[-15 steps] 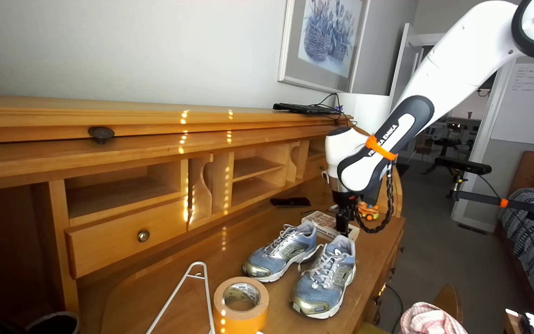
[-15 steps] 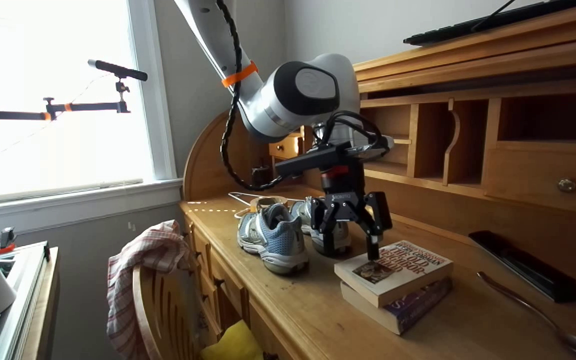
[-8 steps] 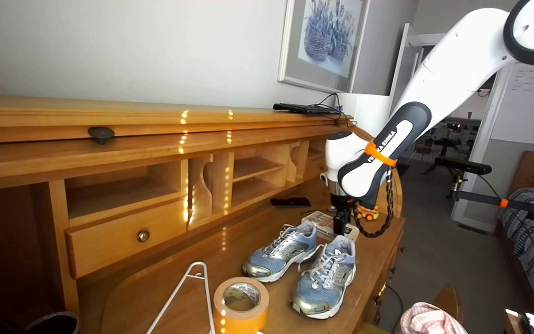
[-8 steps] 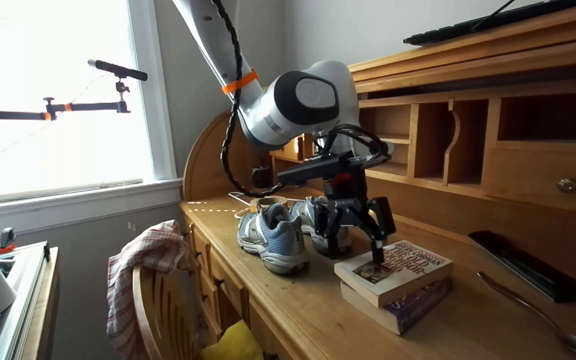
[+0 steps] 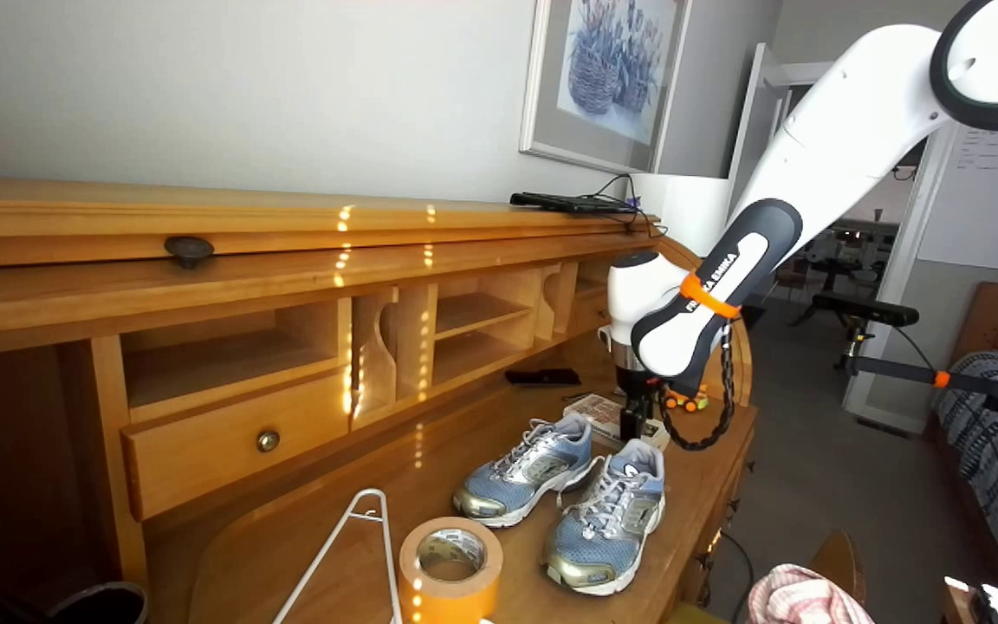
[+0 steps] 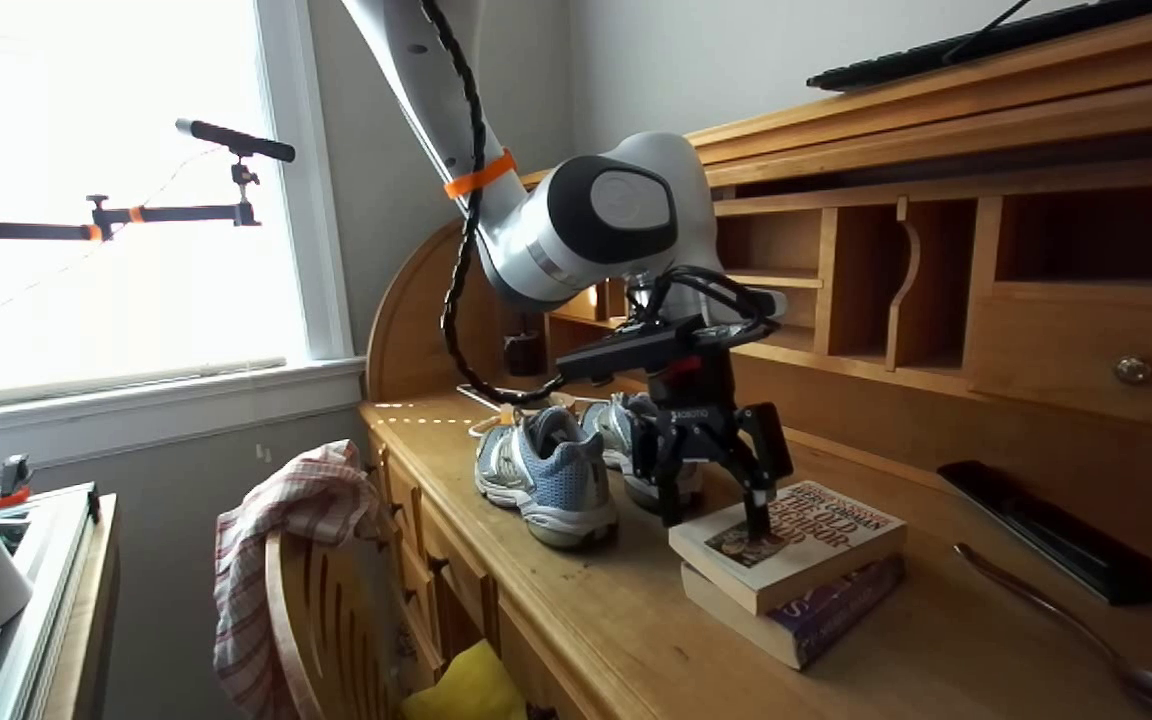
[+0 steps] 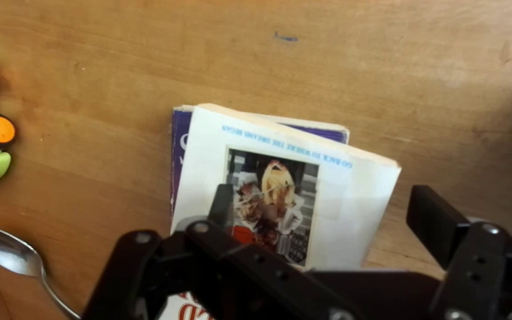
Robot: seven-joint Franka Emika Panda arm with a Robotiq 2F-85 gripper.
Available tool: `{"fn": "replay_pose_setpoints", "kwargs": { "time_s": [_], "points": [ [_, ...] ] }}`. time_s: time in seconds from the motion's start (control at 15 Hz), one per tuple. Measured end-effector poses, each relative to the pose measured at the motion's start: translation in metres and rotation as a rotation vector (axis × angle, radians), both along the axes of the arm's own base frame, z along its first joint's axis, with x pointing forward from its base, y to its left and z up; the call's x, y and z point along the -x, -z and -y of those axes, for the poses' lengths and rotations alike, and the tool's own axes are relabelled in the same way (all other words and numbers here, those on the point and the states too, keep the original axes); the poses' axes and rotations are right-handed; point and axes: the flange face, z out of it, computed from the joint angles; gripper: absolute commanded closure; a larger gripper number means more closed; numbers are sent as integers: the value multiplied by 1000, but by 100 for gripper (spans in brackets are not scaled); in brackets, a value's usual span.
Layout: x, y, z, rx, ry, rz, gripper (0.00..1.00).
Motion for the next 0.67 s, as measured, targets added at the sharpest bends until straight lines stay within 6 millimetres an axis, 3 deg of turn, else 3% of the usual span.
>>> {"fn": "replay_pose_setpoints", "kwargs": {
  "time_s": [0.67],
  "points": [
    [3,11,0,10,18,-7,0]
  ]
}}
